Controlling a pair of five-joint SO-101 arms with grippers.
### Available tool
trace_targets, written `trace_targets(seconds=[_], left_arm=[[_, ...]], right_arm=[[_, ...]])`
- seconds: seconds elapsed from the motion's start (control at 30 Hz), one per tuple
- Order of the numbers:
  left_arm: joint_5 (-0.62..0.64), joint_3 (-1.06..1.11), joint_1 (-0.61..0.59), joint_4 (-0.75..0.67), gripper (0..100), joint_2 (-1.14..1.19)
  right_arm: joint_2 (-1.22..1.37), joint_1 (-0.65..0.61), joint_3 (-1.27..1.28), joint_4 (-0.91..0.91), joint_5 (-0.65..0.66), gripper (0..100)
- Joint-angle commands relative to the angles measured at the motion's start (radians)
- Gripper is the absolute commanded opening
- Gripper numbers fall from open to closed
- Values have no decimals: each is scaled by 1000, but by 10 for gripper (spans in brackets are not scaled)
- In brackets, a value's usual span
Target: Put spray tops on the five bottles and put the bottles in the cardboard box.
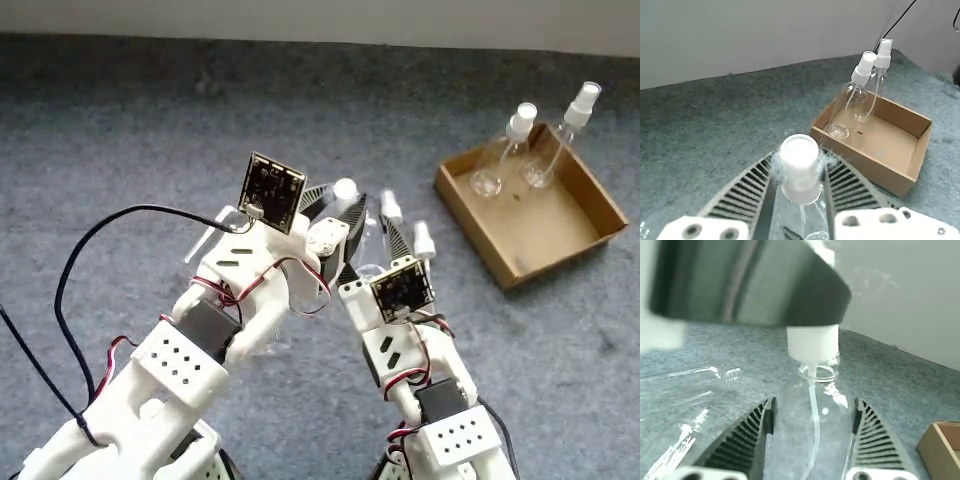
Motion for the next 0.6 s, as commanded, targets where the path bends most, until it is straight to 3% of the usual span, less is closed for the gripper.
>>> trace_targets(seconds=[0.0, 0.2, 0.57], left_arm=[[-12, -74, 7, 0, 5, 65], [-12, -140, 13, 0, 5, 196], [-15, -104, 15, 5, 8, 166]], right_arm=[[-10, 10, 41, -27, 15, 127], [-10, 13, 42, -27, 15, 127], [-10, 13, 42, -27, 15, 127]])
